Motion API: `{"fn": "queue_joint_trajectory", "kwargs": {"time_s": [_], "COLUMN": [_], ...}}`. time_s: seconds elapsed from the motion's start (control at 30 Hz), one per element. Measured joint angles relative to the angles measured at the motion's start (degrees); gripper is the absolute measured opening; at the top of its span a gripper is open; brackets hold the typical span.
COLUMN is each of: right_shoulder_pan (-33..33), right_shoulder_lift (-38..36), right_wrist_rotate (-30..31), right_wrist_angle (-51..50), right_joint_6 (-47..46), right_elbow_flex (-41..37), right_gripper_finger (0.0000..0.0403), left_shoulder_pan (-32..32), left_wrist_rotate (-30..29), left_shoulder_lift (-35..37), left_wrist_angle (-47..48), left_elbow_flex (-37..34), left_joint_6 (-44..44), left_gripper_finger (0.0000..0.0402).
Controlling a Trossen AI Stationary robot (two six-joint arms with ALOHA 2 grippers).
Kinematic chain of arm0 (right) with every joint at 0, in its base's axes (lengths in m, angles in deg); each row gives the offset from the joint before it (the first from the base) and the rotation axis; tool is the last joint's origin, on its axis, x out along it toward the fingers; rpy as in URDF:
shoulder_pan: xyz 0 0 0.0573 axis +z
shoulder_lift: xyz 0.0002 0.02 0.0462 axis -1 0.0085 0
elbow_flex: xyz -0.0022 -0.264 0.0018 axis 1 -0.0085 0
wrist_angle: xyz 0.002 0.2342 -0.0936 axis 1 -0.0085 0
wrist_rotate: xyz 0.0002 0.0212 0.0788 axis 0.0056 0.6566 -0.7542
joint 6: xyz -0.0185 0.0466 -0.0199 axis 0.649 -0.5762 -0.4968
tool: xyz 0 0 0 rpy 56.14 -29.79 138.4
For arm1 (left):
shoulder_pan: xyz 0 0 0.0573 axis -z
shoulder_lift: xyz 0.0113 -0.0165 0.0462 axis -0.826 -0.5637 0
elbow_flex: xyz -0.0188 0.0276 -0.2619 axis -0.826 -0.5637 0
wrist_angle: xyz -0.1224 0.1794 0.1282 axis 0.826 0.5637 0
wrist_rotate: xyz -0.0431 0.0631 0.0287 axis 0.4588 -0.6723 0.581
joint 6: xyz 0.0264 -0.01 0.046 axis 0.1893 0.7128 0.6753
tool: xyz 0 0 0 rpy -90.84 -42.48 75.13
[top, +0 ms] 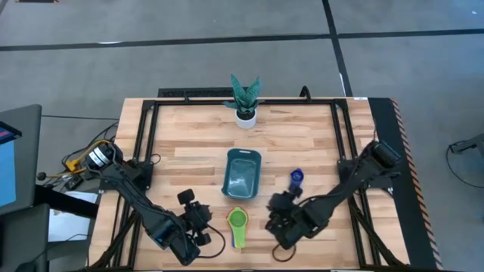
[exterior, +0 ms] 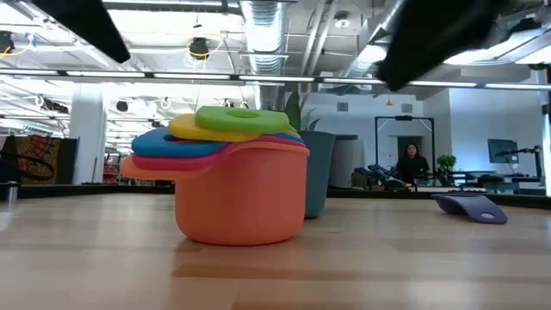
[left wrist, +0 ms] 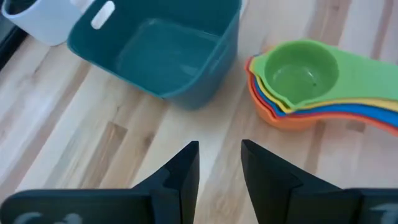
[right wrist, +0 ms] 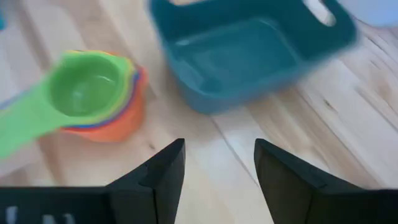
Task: Nest measuring cups in basket
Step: Stack the light blue measuring cup on top of the green measuring cup
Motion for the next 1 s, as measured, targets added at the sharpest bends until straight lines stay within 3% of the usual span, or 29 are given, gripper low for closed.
{"fn": "queue_joint_trajectory", "kwargs": {"time_s": [0.2, 0.37, 0.53, 0.7, 0.83, 1.0], "right_shoulder_pan": [4.5, 8.6, 11.7, 13.0, 12.2, 8.8], "right_shoulder_lift": [-4.8, -9.8, -14.1, -15.0, -13.9, -13.7], "right_wrist_rotate": [3.1, 9.8, 15.8, 15.3, 15.0, 15.0], "right_wrist_angle": [0.4, 8.1, 20.3, 34.0, 41.6, 46.6], "right_joint_6": [-11.7, -12.3, -1.5, 17.8, 31.8, 38.2], "right_elbow_flex": [-10.3, -17.6, -22.6, -25.3, -25.4, -25.4], "right_gripper_finger": [0.0192, 0.0171, 0.0156, 0.0146, 0.0135, 0.0124], "left_shoulder_pan": [-2.0, -4.1, -6.3, -8.7, -9.9, -9.7], "left_wrist_rotate": [-0.4, -0.2, 1.6, 3.0, 7.9, 16.9], "left_shoulder_lift": [0.0, 0.0, 0.0, 0.0, 0.0, 0.0], "left_wrist_angle": [0.0, -0.2, -0.2, -0.7, -0.6, 0.8], "left_elbow_flex": [0.0, 0.0, 0.0, 0.0, 0.0, 0.0], "left_joint_6": [0.0, 0.9, 1.3, 3.0, 2.7, -0.8], "left_gripper_finger": [0.0109, 0.0109, 0.0109, 0.0109, 0.0109, 0.0109]}}
